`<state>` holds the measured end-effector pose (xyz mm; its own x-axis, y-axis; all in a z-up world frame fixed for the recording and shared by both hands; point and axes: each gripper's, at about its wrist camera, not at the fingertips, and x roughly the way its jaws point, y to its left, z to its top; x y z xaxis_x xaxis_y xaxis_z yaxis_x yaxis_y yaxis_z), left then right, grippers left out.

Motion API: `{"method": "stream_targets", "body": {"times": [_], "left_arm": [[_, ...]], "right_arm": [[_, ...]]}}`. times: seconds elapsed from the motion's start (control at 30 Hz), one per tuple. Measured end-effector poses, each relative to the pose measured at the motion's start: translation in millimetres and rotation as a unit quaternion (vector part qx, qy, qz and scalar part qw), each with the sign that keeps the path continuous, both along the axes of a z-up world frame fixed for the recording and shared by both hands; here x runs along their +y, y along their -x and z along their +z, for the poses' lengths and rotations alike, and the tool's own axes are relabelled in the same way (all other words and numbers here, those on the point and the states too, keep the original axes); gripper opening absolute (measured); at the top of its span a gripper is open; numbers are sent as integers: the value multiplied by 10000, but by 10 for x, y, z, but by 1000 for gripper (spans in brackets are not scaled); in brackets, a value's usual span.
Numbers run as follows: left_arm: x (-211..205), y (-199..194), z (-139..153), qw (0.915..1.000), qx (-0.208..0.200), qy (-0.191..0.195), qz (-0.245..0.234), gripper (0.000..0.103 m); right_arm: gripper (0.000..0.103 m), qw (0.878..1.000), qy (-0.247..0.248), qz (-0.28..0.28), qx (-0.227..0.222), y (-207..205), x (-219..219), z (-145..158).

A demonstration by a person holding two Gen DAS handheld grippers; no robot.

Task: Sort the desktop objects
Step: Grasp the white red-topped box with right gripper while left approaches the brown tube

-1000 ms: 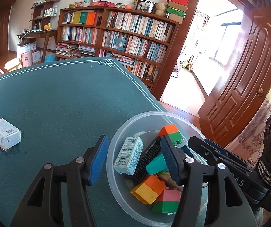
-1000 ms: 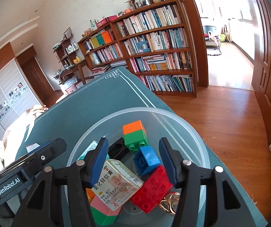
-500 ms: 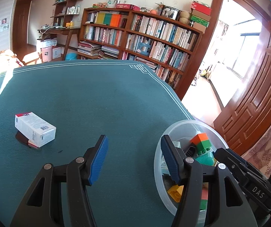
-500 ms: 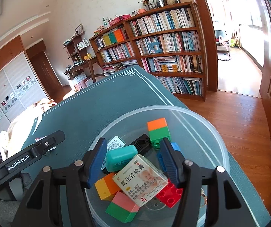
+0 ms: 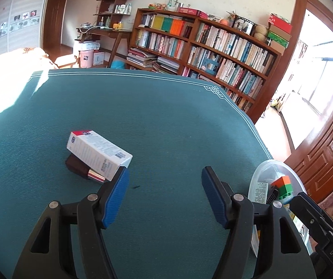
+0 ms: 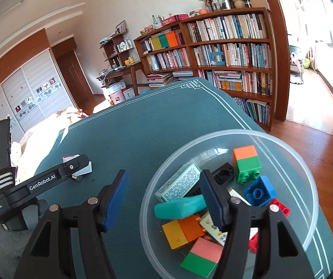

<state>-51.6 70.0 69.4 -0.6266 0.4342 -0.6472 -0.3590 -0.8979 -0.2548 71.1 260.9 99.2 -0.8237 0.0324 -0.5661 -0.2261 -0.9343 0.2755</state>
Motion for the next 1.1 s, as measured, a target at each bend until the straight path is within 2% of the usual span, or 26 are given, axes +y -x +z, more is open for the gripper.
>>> {"method": "stream_targets", "body": {"times": [0.33,0.53,0.77,0.93,1.1], "left_arm": [[-373,163,-121,9984,30,136,542,68],[-599,213,-249,9956,54,280,895,68],[-823,277,-359,9925,-39,289,1191,68],[-889,324,-403,9915,-122,267,1266,68],[-909,344,-431,9908,-184,309,1304,68]], "right_arm": [[68,9982,43,598,-58,456,-310,36],[68,9928,270,1120,-326,838,-508,-114],[68,9815,728,1637,-681,1244,-713,-317],[68,9729,883,2017,-705,1513,-893,-380],[68,9593,1068,2490,-791,1767,-1070,-482]]}}
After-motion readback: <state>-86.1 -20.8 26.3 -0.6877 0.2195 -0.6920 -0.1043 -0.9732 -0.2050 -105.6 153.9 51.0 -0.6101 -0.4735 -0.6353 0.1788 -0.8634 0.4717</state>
